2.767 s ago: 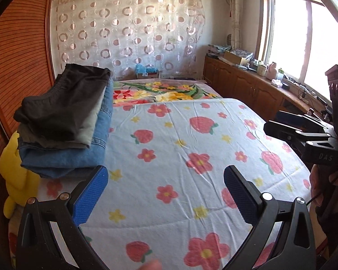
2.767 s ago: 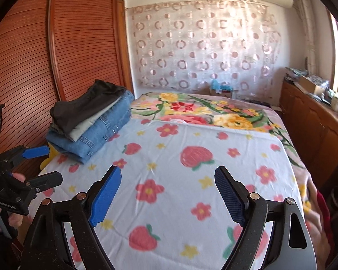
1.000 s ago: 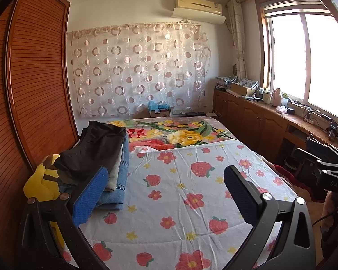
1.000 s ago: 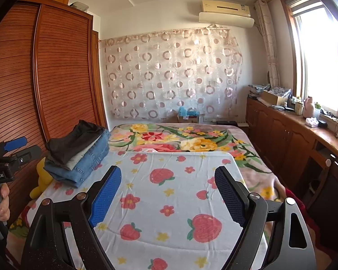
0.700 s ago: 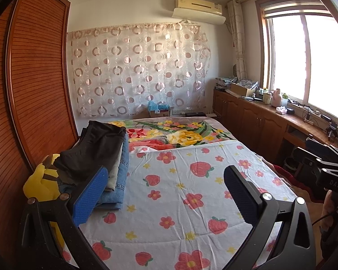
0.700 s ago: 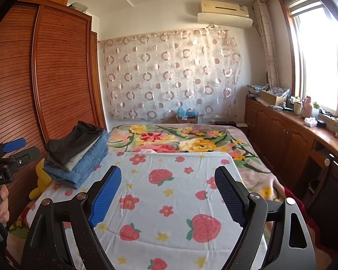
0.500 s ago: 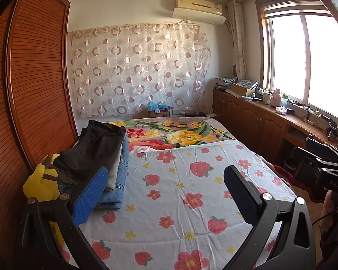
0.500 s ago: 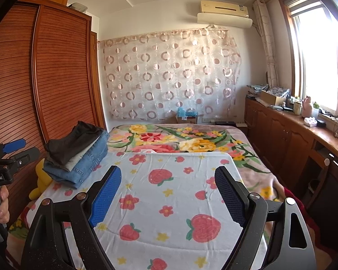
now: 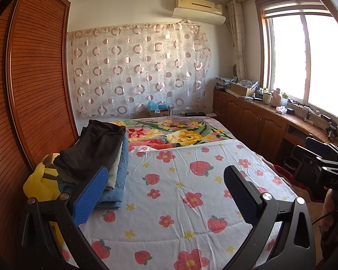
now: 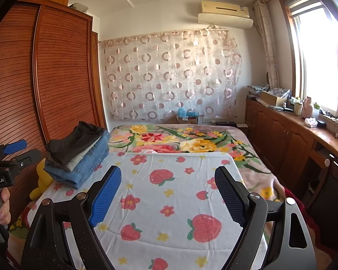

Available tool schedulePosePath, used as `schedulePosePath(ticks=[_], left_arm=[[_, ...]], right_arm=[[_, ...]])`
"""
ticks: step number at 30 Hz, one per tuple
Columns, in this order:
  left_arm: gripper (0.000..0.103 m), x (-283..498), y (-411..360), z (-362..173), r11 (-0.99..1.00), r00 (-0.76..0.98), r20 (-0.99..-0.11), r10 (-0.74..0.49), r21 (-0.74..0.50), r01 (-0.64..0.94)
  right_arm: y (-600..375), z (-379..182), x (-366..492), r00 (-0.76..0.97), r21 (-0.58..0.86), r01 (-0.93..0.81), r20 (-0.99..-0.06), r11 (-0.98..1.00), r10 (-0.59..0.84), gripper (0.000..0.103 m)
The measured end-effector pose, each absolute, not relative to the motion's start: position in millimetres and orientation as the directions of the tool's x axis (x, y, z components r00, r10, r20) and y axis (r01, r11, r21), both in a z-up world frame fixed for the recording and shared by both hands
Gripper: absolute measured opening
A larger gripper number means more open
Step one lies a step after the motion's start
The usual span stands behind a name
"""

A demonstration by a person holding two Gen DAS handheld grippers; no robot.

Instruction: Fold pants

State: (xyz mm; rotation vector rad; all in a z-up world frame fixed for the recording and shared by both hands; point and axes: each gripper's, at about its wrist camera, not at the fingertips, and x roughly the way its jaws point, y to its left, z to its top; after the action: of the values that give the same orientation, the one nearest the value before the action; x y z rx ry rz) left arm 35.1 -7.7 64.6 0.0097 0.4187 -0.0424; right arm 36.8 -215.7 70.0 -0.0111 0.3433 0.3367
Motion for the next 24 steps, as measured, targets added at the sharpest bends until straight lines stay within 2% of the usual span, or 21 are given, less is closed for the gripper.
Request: schedulePosePath(ticks=[24], left_arm=[[0.103,33.5,-9.1,65.1,0.999,0.913,-0.405,-0.04,0.002,0.045]], right_arm=[[-216.3,69.3,36.2,0.887,0.046,-0.326,-0.331,0.944,0.322,0.086]])
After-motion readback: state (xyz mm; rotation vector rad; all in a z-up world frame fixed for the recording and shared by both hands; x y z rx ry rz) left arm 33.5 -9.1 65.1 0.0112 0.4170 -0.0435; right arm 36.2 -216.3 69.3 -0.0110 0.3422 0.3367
